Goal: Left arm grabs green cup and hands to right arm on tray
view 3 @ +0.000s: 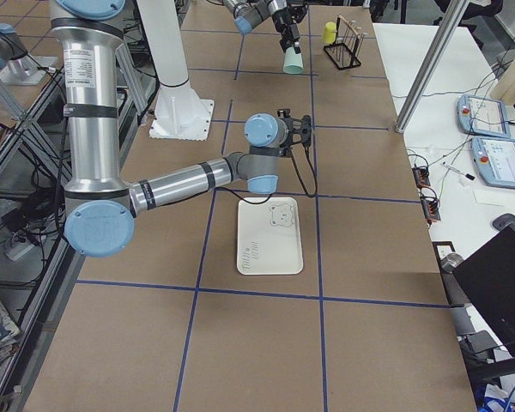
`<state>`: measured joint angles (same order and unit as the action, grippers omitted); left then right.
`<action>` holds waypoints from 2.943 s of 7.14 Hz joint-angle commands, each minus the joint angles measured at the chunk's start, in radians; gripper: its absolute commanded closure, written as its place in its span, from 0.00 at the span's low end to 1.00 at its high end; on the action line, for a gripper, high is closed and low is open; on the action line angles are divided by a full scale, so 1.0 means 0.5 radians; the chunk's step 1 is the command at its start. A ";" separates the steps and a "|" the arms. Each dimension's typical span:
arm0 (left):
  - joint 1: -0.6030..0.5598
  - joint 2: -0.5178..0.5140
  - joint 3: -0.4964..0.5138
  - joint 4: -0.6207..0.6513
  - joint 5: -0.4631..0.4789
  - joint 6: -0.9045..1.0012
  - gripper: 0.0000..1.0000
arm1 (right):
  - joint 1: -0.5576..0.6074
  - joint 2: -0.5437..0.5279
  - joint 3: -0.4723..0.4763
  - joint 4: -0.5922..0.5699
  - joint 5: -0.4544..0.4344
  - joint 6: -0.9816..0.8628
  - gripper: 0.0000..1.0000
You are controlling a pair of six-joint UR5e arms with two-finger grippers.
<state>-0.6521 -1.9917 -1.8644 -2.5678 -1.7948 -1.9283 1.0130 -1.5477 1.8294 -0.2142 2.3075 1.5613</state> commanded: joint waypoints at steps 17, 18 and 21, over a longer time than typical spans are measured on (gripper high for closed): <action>0.347 -0.088 0.192 -0.884 0.006 -0.346 0.65 | -1.096 0.451 0.001 0.861 -1.222 0.777 0.00; 0.353 -0.091 0.192 -0.884 0.006 -0.349 0.65 | -1.099 0.451 -0.002 0.852 -1.234 0.777 0.01; 0.374 -0.097 0.192 -0.884 0.006 -0.349 0.65 | -1.103 0.613 -0.148 0.852 -1.256 0.780 0.02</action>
<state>-0.4693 -2.0403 -1.7687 -3.0097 -1.7917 -2.1030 0.4622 -1.2745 1.7875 0.2105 1.6815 1.9507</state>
